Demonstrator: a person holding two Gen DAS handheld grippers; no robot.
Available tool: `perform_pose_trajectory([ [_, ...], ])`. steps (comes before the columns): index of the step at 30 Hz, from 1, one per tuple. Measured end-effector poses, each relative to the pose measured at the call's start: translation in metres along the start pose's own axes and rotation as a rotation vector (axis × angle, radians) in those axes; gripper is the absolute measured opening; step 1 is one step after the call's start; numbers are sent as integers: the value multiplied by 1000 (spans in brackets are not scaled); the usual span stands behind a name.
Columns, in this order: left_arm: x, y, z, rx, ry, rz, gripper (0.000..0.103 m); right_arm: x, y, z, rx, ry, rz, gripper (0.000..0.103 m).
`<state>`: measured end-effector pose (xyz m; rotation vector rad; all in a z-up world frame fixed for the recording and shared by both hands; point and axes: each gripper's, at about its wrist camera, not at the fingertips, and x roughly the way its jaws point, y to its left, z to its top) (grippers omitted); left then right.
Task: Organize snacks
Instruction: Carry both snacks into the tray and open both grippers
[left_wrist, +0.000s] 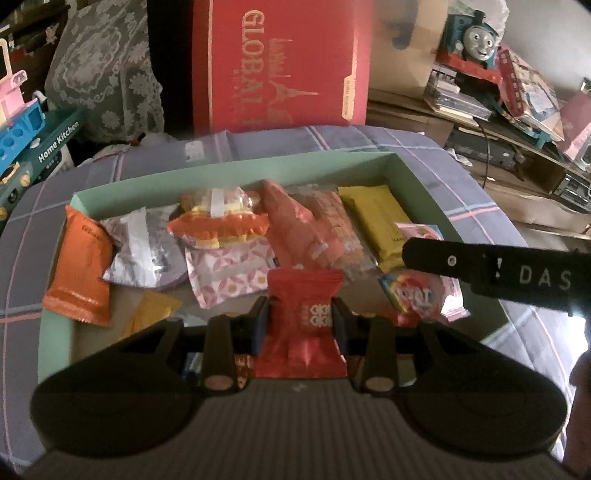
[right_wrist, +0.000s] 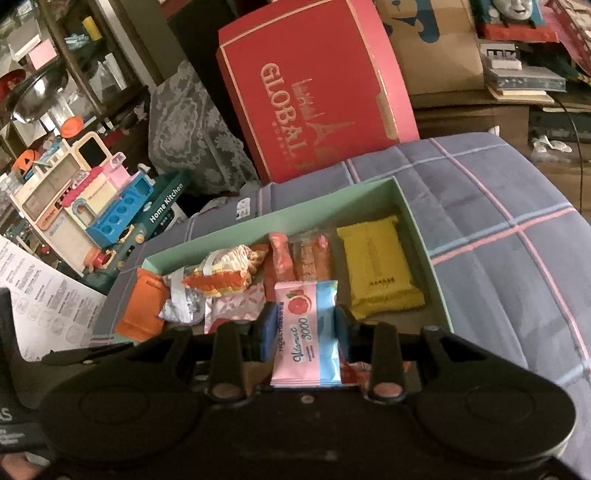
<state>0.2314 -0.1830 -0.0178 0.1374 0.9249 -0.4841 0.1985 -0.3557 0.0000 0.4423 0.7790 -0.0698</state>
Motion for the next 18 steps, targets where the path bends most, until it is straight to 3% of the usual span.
perform_pose_trajectory([
  [1, 3, 0, 2, -3, -1, 7, 36, 1, 1, 1, -1, -2, 3, 35],
  [2, 4, 0, 3, -4, -4, 19, 43, 2, 2, 2, 1, -5, 5, 41],
  [3, 6, -1, 4, -6, -1, 36, 65, 1, 3, 3, 5, -9, 5, 48],
  [5, 5, -1, 3, -9, -17, 71, 83, -3, 4, 4, 14, -33, -2, 84],
  [8, 0, -1, -1, 12, -31, 96, 92, -14, 6, 1, 3, -75, -13, 100],
  [11, -5, 0, -4, 13, -30, 108, 102, -19, 4, 0, 10, -69, -19, 103],
  [18, -24, -2, -20, 25, -17, 92, 103, -34, 1, -12, 18, -36, -28, 103],
])
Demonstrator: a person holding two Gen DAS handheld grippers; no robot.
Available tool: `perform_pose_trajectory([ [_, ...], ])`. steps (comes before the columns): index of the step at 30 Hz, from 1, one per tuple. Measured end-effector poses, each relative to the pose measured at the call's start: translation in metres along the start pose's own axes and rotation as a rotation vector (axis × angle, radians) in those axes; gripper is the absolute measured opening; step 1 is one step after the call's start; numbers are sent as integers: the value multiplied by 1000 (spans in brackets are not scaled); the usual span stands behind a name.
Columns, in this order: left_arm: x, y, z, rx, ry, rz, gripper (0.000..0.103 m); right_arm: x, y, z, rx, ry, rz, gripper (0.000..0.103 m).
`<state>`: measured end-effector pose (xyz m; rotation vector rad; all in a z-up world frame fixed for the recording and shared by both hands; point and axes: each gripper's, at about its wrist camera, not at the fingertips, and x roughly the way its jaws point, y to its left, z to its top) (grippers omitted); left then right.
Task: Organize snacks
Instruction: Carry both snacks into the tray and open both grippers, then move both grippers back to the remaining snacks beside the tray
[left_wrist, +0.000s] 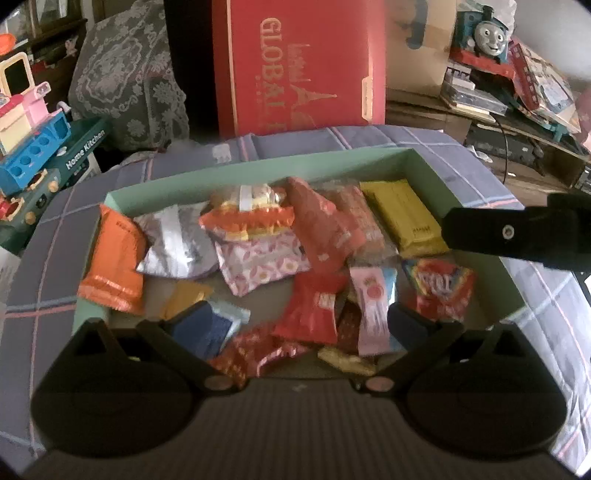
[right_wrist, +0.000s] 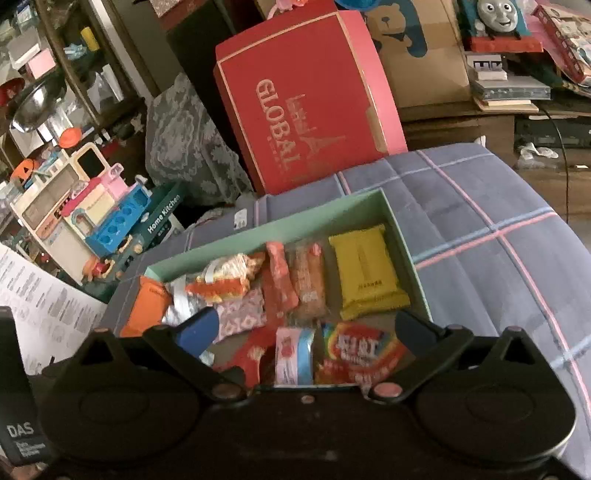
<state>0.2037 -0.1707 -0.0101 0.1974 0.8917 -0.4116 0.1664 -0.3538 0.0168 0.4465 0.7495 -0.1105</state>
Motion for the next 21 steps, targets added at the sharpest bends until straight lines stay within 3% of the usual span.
perform_pose_trajectory([
  [21, -67, -13, -97, 23, 64, -58, 103, -79, -49, -85, 45, 88, -63, 103],
])
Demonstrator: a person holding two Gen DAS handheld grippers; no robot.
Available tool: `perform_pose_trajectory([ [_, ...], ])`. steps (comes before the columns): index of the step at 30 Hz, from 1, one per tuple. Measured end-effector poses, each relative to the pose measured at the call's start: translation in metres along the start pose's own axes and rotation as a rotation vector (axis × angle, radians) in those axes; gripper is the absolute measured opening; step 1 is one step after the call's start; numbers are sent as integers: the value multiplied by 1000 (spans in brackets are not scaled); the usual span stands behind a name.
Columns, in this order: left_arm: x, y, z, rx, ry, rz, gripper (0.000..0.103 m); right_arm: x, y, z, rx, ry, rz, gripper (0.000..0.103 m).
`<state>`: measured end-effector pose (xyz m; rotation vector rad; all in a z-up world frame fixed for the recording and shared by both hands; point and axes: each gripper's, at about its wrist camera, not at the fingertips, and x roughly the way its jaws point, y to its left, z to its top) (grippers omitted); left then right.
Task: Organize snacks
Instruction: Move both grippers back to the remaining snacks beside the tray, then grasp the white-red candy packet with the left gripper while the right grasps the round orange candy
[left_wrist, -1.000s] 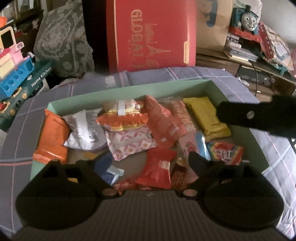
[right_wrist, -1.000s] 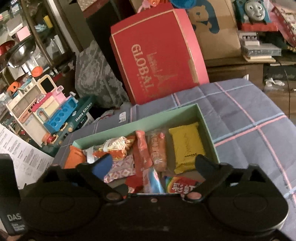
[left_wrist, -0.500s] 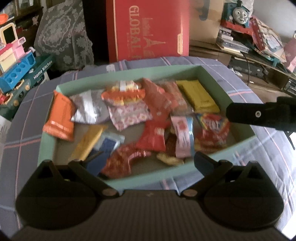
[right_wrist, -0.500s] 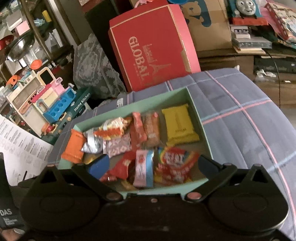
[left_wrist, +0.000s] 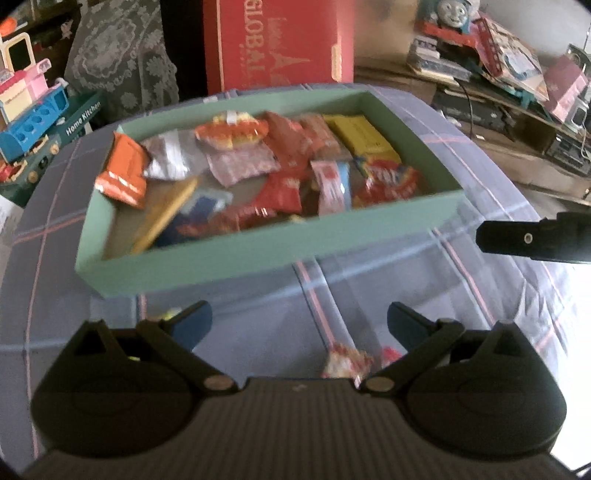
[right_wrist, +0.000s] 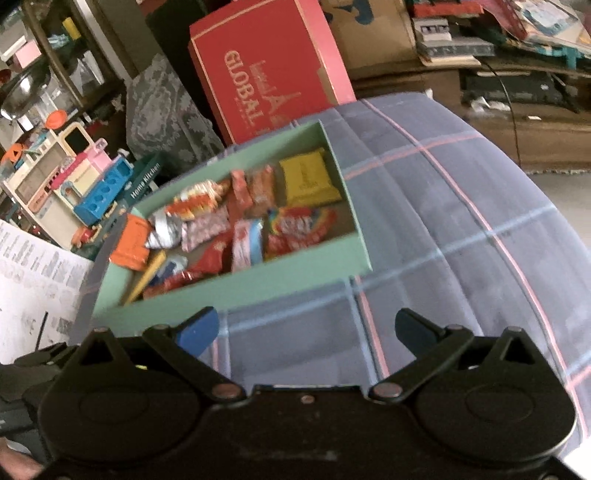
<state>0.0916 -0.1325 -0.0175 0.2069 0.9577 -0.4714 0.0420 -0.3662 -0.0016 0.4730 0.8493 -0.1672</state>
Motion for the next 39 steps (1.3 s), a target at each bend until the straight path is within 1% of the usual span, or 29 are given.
perform_pose_trajectory([
  [7, -2, -22, -32, 49, 51, -17, 103, -8, -27, -34, 57, 53, -29, 103],
  [11, 0, -35, -43, 71, 75, -30, 103, -10, -38, -52, 74, 78, -34, 103],
  [15, 3, -48, -51, 114, 89, -23, 103, -11, -45, -68, 88, 105, -33, 103],
  [19, 11, -56, -56, 139, 91, 9, 103, -11, -47, -79, 86, 120, -35, 103],
  [22, 21, -54, -56, 132, 92, 62, 103, -12, -44, -82, 60, 101, -49, 102],
  [23, 24, -52, -56, 124, 93, 80, 103, -12, -43, -83, 49, 98, -53, 97],
  [25, 29, -44, -54, 98, 95, 101, 103, -12, -42, -84, 35, 102, -60, 92],
  [27, 32, -35, -53, 71, 96, 115, 103, -10, -41, -84, 25, 104, -68, 89],
  [28, 33, -31, -52, 63, 98, 124, 103, -10, -40, -85, 18, 105, -72, 85],
  [30, 34, -22, -52, 48, 96, 127, 103, -8, -35, -86, -5, 101, -83, 81],
  [32, 35, -13, -52, 25, 98, 127, 103, -5, -28, -87, -34, 97, -87, 69],
  [33, 35, -9, -52, 13, 100, 126, 103, -5, -25, -86, -45, 95, -91, 67],
  [35, 35, -1, -52, -5, 101, 129, 103, -2, -18, -87, -72, 87, -104, 54],
  [36, 35, 3, -52, -13, 101, 130, 103, -1, -14, -88, -91, 80, -115, 52],
  [37, 34, 6, -53, -23, 101, 131, 103, 0, -11, -88, -106, 75, -117, 45],
  [38, 34, 10, -53, -31, 101, 133, 103, 2, -8, -88, -115, 76, -109, 32],
  [39, 34, 13, -54, -38, 101, 137, 103, 3, -5, -88, -121, 83, -101, 28],
])
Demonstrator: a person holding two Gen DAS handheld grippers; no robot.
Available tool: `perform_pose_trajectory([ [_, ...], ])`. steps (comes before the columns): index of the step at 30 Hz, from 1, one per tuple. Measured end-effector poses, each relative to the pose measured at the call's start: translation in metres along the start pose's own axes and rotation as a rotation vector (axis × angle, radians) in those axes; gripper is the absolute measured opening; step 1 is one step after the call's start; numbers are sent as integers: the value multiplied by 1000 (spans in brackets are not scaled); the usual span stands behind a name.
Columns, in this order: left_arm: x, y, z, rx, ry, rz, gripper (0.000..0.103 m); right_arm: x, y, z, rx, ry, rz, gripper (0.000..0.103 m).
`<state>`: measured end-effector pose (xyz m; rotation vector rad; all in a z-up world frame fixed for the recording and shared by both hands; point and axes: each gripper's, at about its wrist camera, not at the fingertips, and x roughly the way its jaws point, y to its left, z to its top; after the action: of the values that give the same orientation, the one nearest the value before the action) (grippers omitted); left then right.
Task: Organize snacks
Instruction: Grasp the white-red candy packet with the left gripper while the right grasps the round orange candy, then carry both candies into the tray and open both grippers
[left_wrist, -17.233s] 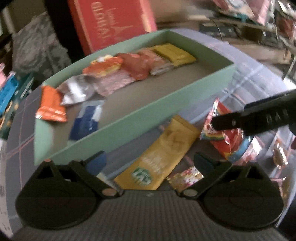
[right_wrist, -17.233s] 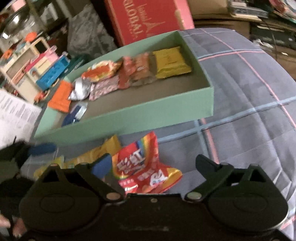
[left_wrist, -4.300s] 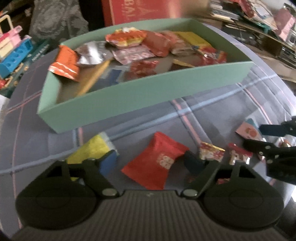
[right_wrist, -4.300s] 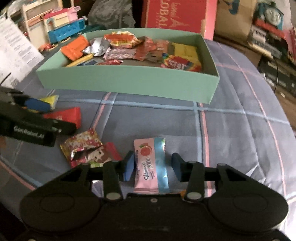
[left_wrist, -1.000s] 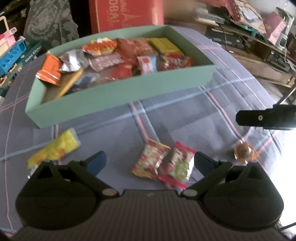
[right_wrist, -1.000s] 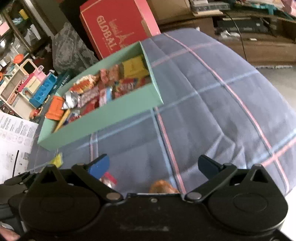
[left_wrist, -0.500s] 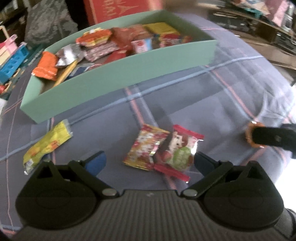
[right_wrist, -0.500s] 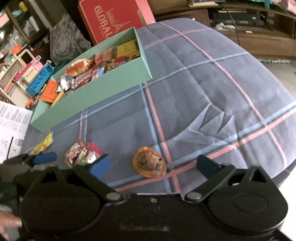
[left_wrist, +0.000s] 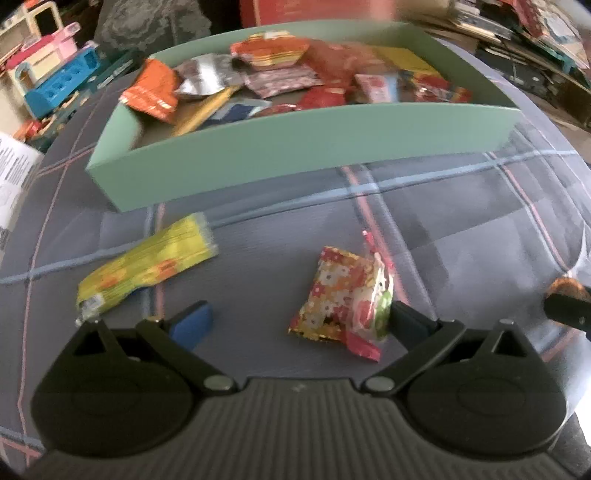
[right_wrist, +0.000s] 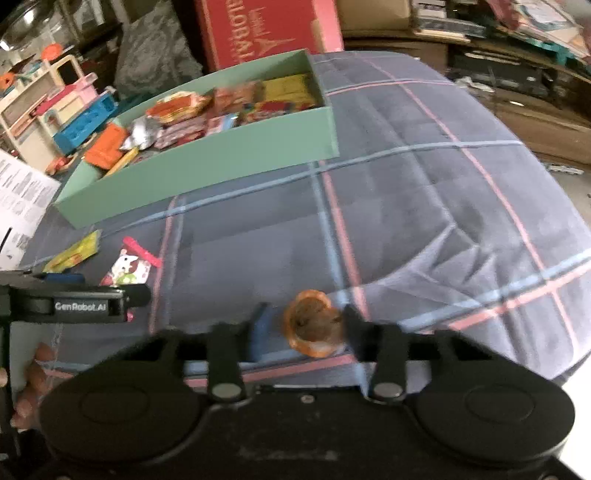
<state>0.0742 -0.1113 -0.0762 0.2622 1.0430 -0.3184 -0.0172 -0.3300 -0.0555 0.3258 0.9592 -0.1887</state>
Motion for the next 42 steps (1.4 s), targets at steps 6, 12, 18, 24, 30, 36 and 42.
perform_pose_trajectory([
  [6, -4, 6, -2, 17, -18, 50, 103, 10, 19, 4, -62, -6, 20, 23],
  [12, -19, -8, 0, 94, -107, 58, 91, 14, 10, 11, -9, -21, 49, 22],
  [18, -26, -29, 2, 180, -126, -15, 38, 14, 6, 9, -2, -28, 68, 22],
  [24, -22, -43, -10, 219, -65, -128, 27, 14, 3, 7, 2, -34, 83, 22],
  [30, -18, -38, -9, 187, -59, -119, 32, 13, 7, 6, -11, -43, 70, 22],
  [36, -23, -35, -9, 170, -66, -143, 12, 11, 6, 11, 17, -25, 69, 22],
  [42, -32, -21, 2, 92, -80, -195, 12, 7, 3, 21, 50, -22, 77, 22],
])
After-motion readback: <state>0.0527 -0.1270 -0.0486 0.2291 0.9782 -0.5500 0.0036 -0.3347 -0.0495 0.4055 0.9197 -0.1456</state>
